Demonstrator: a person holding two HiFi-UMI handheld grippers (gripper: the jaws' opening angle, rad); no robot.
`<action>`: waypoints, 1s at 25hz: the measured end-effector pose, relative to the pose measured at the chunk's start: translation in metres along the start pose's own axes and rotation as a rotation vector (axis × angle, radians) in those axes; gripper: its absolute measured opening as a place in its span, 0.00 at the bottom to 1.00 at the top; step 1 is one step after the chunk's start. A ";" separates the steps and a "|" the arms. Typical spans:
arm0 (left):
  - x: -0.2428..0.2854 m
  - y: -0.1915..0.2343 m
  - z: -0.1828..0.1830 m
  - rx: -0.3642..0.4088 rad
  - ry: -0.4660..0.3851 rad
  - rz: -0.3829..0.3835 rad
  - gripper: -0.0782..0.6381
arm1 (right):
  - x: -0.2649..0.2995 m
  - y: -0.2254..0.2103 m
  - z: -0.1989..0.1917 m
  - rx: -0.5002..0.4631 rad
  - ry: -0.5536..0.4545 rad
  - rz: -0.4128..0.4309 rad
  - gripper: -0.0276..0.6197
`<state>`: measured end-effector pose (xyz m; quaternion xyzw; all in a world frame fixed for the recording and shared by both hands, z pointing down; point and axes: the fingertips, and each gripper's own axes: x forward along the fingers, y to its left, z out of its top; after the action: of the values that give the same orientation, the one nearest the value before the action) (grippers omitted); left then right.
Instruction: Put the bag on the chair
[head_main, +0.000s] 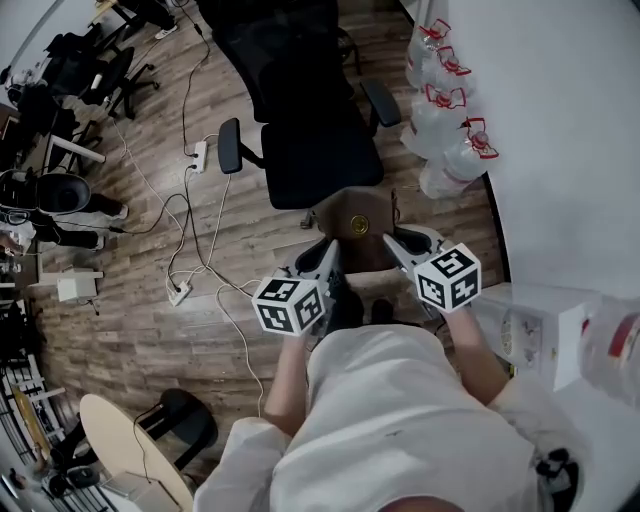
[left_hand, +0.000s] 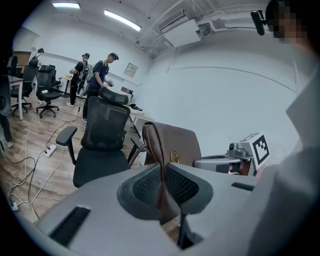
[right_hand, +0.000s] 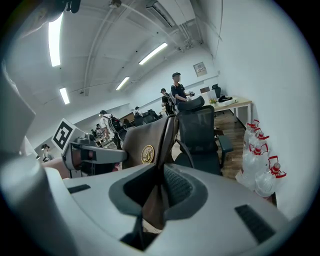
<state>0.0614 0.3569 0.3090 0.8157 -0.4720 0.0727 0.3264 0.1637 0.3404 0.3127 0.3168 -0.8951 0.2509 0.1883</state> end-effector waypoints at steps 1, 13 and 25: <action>0.001 0.006 0.005 -0.001 -0.001 -0.001 0.15 | 0.007 0.000 0.005 -0.001 0.001 -0.001 0.13; 0.005 0.083 0.059 0.013 -0.013 -0.044 0.16 | 0.085 0.006 0.055 0.007 -0.011 -0.034 0.13; 0.013 0.131 0.076 0.004 0.010 -0.084 0.16 | 0.132 0.007 0.067 0.035 -0.008 -0.078 0.13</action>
<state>-0.0524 0.2570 0.3164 0.8350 -0.4358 0.0639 0.3299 0.0506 0.2449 0.3223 0.3559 -0.8783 0.2576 0.1888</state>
